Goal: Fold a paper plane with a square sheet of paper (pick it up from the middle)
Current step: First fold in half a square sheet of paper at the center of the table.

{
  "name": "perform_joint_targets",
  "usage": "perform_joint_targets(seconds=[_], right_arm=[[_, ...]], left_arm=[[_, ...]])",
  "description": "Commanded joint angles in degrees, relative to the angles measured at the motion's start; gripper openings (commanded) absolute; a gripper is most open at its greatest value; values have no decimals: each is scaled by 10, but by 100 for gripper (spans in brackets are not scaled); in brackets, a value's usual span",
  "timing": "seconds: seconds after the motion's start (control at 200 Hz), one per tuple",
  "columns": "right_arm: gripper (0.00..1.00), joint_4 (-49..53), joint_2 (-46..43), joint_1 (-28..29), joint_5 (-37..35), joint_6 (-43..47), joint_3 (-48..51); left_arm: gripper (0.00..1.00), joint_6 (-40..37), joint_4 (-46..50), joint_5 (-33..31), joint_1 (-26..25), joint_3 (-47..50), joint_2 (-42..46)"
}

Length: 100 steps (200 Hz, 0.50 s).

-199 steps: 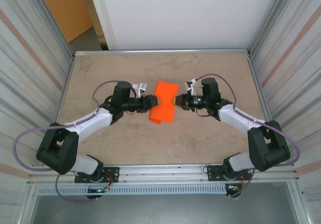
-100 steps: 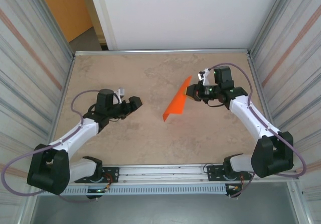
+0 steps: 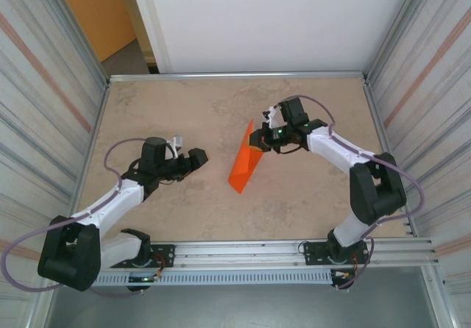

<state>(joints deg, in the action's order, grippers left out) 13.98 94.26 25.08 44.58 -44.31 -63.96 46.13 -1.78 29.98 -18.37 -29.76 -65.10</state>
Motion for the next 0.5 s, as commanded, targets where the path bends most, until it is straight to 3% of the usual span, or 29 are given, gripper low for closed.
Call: perform_joint_targets(seconds=[0.0, 0.155, 0.496], right_arm=[[1, -97, 27, 18, 4, -43, 28], [3, -210, 34, 17, 8, -78, 103], [3, -206, 62, 12, -21, -55, 161]], left_arm=[[88, 2, -17, 3, 0, 15, 10], [86, 6, -19, -3, -20, 19, -10], [79, -25, 30, -66, -128, -68, -129]])
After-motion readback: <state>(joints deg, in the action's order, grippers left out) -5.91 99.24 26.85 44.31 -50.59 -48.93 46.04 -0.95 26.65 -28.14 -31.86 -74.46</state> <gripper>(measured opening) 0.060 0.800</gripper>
